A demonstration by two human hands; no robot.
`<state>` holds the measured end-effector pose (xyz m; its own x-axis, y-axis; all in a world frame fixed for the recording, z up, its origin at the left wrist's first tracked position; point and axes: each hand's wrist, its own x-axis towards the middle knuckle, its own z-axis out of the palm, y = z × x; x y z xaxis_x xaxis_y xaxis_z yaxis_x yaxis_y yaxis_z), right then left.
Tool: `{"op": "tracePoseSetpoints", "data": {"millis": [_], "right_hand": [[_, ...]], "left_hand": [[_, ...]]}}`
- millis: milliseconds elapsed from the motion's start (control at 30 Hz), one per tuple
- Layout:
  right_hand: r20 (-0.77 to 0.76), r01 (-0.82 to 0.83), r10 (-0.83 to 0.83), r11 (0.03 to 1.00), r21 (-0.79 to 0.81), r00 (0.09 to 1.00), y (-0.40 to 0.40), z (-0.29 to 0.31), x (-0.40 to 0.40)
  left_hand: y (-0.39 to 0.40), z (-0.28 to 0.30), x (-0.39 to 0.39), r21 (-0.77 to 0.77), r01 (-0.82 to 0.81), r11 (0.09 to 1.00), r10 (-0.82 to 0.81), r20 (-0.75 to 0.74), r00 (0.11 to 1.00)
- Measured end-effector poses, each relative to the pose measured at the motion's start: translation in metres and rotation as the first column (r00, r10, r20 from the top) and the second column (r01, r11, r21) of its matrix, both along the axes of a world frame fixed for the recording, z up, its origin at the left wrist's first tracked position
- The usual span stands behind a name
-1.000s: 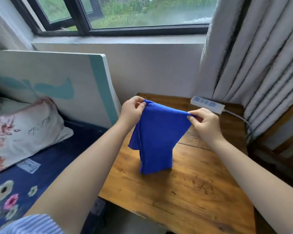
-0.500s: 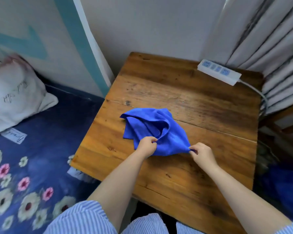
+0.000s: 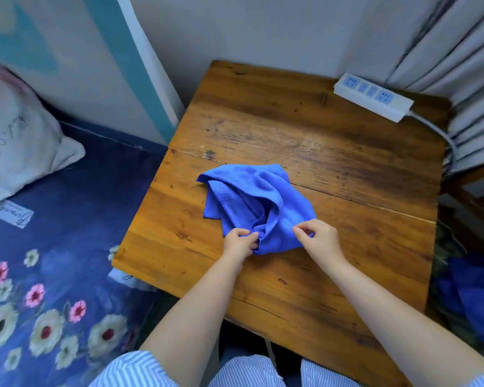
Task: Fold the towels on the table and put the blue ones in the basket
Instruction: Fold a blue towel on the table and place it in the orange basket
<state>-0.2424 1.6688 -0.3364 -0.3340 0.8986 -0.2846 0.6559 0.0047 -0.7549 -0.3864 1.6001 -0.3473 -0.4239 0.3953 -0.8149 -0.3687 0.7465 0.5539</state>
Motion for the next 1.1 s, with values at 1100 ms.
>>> {"op": "tracePoseSetpoints", "data": {"millis": [1100], "right_hand": [[-0.297, 0.597, -0.664, 0.747, -0.291, 0.686, 0.110, 0.196, 0.002]], "left_hand": [[0.104, 0.194, -0.143, 0.561, -0.035, 0.827, 0.242, -0.299, 0.923]]}}
